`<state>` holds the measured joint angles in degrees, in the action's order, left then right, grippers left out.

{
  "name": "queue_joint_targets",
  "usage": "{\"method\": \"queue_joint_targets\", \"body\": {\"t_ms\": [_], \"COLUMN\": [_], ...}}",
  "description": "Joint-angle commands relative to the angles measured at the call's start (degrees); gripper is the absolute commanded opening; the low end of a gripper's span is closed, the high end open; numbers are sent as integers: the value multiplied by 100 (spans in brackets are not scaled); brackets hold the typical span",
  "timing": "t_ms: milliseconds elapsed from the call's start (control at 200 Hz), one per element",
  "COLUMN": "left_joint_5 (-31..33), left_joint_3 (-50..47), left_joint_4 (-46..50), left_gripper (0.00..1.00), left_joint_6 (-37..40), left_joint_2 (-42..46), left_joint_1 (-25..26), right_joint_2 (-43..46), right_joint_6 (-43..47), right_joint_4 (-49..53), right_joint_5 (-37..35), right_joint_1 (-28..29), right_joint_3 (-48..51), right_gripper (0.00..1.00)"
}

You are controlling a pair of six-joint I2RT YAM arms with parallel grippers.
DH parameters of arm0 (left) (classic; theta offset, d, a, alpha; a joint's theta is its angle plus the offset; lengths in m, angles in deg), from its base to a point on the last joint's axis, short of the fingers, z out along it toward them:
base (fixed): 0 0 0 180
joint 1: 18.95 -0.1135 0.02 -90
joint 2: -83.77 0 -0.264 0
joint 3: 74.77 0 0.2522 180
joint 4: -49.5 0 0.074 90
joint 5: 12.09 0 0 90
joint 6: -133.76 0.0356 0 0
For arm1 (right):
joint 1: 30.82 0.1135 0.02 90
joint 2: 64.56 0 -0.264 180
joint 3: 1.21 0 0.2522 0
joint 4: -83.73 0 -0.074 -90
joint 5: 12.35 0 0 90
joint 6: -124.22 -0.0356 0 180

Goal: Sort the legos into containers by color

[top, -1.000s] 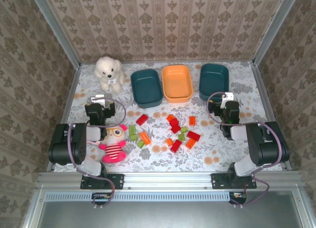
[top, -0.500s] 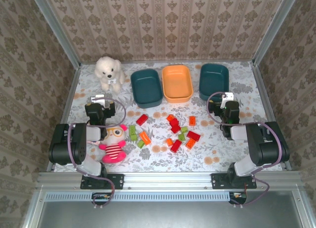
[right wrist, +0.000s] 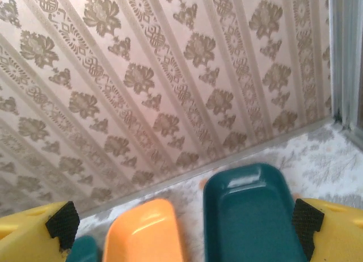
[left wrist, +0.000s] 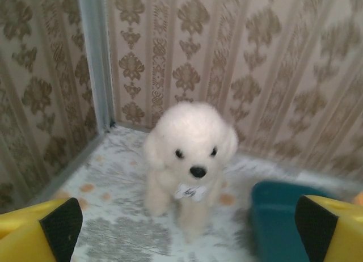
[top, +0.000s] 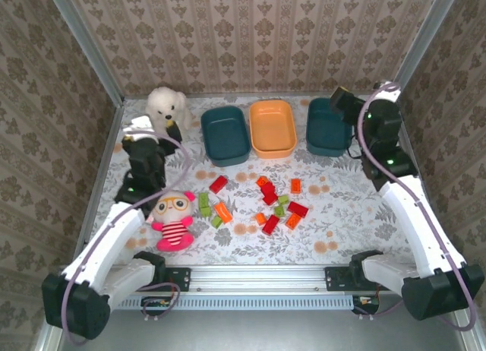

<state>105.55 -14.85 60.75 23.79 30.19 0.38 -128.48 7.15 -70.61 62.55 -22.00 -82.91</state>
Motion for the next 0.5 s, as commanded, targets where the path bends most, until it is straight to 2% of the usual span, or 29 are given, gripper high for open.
{"method": "queue_joint_targets", "body": {"t_ms": [0, 40, 90, 150, 275, 405, 495], "left_joint_5": [-1078, -1341, -1720, -2164, -2576, -3167, -3658], "left_joint_3": [241, 307, 328, 340, 338, 114, -65], "left_joint_4": [2850, 3091, 3243, 3422, 3815, 3520, 3176], "left_gripper": [100, 100, 100, 100, 100, 100, 100], "left_joint_6": [-2116, -2236, -2246, -2181, -2116, -2011, -1994], "left_joint_2": [142, 152, 172, 164, 163, 220, 227], "left_joint_1": [-271, -249, -167, -67, 335, 622, 645], "right_joint_2": [-583, -600, -579, -560, -932, -1787, -2325], "right_joint_6": [-820, -775, -699, -629, -524, -499, -507], "right_joint_4": [3177, 3430, 3534, 3573, 3737, 3760, 3719], "right_joint_5": [17, -175, -33, 356, 1145, 1796, 2011], "right_joint_1": [407, 646, 821, 956, 1116, 1166, 1250], "right_joint_3": [-205, -297, -303, -213, -8, 80, -21], "right_gripper": [100, 100, 99, 96, 90, 89, 86]}}
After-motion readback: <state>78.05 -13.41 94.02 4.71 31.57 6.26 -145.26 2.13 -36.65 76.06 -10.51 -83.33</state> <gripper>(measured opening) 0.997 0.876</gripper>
